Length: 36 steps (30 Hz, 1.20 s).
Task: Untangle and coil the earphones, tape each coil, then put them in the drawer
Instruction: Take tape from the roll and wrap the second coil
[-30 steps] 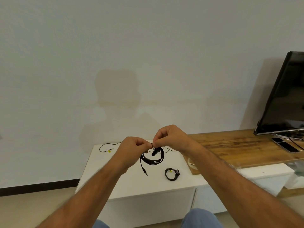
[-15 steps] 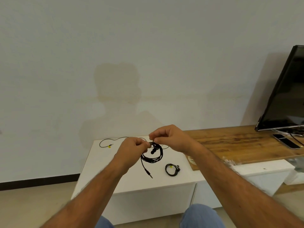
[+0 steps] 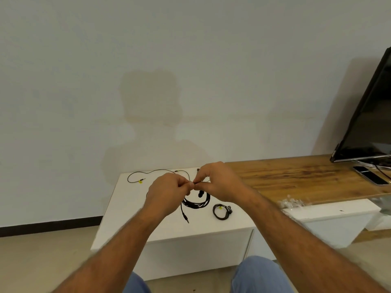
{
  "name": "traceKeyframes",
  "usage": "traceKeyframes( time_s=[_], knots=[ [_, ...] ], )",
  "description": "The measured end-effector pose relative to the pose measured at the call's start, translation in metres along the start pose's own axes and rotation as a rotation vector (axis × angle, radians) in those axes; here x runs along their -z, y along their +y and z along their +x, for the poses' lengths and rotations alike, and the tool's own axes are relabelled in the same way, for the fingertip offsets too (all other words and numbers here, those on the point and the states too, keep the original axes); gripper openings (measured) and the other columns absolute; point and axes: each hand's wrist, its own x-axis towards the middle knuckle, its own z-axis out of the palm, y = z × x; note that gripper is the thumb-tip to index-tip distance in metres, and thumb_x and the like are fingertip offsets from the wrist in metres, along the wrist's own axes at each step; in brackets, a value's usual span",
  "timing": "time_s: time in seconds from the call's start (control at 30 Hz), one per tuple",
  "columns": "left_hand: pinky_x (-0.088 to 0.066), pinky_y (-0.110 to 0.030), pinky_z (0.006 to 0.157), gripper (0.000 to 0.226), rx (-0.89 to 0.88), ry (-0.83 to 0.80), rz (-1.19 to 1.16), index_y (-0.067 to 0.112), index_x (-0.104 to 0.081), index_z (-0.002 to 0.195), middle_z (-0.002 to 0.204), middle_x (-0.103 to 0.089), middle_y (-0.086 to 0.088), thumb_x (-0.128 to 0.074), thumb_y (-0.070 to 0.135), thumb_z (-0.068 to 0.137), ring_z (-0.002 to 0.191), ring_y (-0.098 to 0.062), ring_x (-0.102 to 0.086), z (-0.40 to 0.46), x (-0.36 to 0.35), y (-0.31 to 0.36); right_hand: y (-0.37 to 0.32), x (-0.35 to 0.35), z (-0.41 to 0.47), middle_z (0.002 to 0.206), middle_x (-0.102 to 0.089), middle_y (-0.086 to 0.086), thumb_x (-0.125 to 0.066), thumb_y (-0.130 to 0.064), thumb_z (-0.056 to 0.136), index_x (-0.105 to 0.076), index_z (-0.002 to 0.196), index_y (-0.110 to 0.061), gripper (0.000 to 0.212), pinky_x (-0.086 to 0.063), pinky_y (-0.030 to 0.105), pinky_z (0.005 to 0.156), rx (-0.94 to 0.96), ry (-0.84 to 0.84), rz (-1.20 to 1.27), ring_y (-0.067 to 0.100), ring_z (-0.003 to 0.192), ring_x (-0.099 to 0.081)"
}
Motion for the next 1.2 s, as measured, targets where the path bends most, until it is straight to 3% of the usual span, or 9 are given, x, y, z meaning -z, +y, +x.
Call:
traceKeyframes(
  time_s=[0.1, 0.2, 0.33, 0.53, 0.63, 0.77, 0.87, 1.03, 1.2],
  knots=[
    [-0.043, -0.028, 0.064, 0.023, 0.025, -0.030, -0.066, 0.023, -0.072, 0.074, 0.072, -0.066, 0.011, -0.060, 0.036, 0.089, 0.070, -0.008, -0.058, 0.003, -0.003, -0.004, 0.006, -0.011, 0.000, 0.080, -0.067, -0.015, -0.073, -0.027, 0.085, -0.078, 0.088, -0.020, 0.009, -0.043, 0.018, 0.072, -0.026, 0.009, 0.057, 0.003, 0.080, -0.059],
    [-0.049, -0.033, 0.075, 0.020, 0.045, -0.080, -0.137, 0.020, -0.075, 0.079, 0.079, -0.071, 0.007, -0.061, 0.032, 0.088, 0.083, -0.013, -0.063, 0.008, -0.009, -0.011, 0.014, -0.020, 0.001, 0.083, -0.067, -0.017, -0.074, -0.026, 0.083, -0.077, 0.091, -0.023, 0.009, -0.049, 0.027, 0.082, -0.083, -0.025, 0.117, 0.002, 0.086, -0.061],
    [-0.051, -0.040, 0.079, 0.021, 0.103, -0.112, -0.245, 0.019, -0.075, 0.074, 0.079, -0.072, -0.005, -0.062, 0.035, 0.077, 0.088, -0.027, -0.066, 0.015, -0.025, -0.025, 0.028, -0.029, 0.003, 0.103, -0.071, -0.011, -0.079, -0.018, 0.076, -0.069, 0.118, -0.023, 0.043, -0.049, 0.021, 0.092, -0.170, -0.131, 0.241, 0.001, 0.103, -0.062],
    [-0.045, -0.034, 0.072, 0.017, 0.187, -0.145, -0.365, 0.020, -0.073, 0.066, 0.076, -0.071, -0.007, -0.065, 0.033, 0.075, 0.077, -0.022, -0.060, 0.027, -0.051, -0.055, 0.048, -0.055, 0.006, 0.086, -0.075, -0.008, -0.074, -0.014, 0.081, -0.079, 0.090, -0.017, 0.011, -0.051, 0.021, 0.086, -0.203, -0.129, 0.320, 0.000, 0.088, -0.066],
    [-0.049, -0.037, 0.077, 0.021, 0.255, -0.165, -0.420, 0.015, -0.074, 0.071, 0.078, -0.071, -0.007, -0.065, 0.034, 0.071, 0.078, -0.019, -0.060, 0.035, -0.066, -0.067, 0.056, -0.075, 0.009, 0.084, -0.074, -0.010, -0.073, -0.015, 0.082, -0.078, 0.085, -0.020, 0.008, -0.051, 0.022, 0.083, -0.211, -0.107, 0.275, 0.000, 0.086, -0.065],
    [-0.046, -0.025, 0.075, 0.018, 0.365, -0.187, -0.518, 0.003, -0.072, 0.079, 0.078, -0.068, -0.007, -0.065, 0.019, 0.083, 0.081, -0.017, -0.061, 0.049, -0.088, -0.084, 0.068, -0.098, 0.016, 0.087, -0.073, -0.006, -0.071, -0.015, 0.084, -0.078, 0.085, -0.018, 0.008, -0.052, 0.027, 0.083, -0.220, -0.105, 0.231, 0.005, 0.086, -0.065],
    [-0.043, -0.019, 0.070, 0.020, 0.388, -0.197, -0.524, 0.000, -0.073, 0.086, 0.083, -0.070, -0.007, -0.062, 0.017, 0.085, 0.083, -0.010, -0.063, 0.057, -0.101, -0.096, 0.078, -0.113, 0.023, 0.091, -0.074, -0.004, -0.070, -0.017, 0.087, -0.078, 0.090, -0.016, 0.009, -0.051, 0.025, 0.082, -0.222, -0.128, 0.184, 0.007, 0.086, -0.064],
    [-0.042, -0.019, 0.070, 0.020, 0.357, -0.203, -0.478, 0.005, -0.074, 0.086, 0.084, -0.070, -0.008, -0.062, 0.020, 0.087, 0.082, -0.014, -0.062, 0.072, -0.117, -0.115, 0.102, -0.137, 0.031, 0.100, -0.074, -0.006, -0.068, -0.021, 0.089, -0.077, 0.099, -0.018, 0.014, -0.047, 0.022, 0.089, -0.248, -0.158, 0.203, 0.004, 0.095, -0.062],
    [-0.044, -0.026, 0.078, 0.017, 0.310, -0.322, -0.496, 0.013, -0.075, 0.087, 0.078, -0.066, 0.000, -0.060, 0.022, 0.091, 0.078, -0.010, -0.057, 0.091, -0.126, -0.138, 0.136, -0.162, 0.021, 0.111, -0.071, -0.005, -0.072, -0.010, 0.084, -0.063, 0.124, -0.020, 0.042, -0.048, 0.025, 0.098, -0.439, -0.042, 0.602, 0.006, 0.107, -0.065]
  ],
)
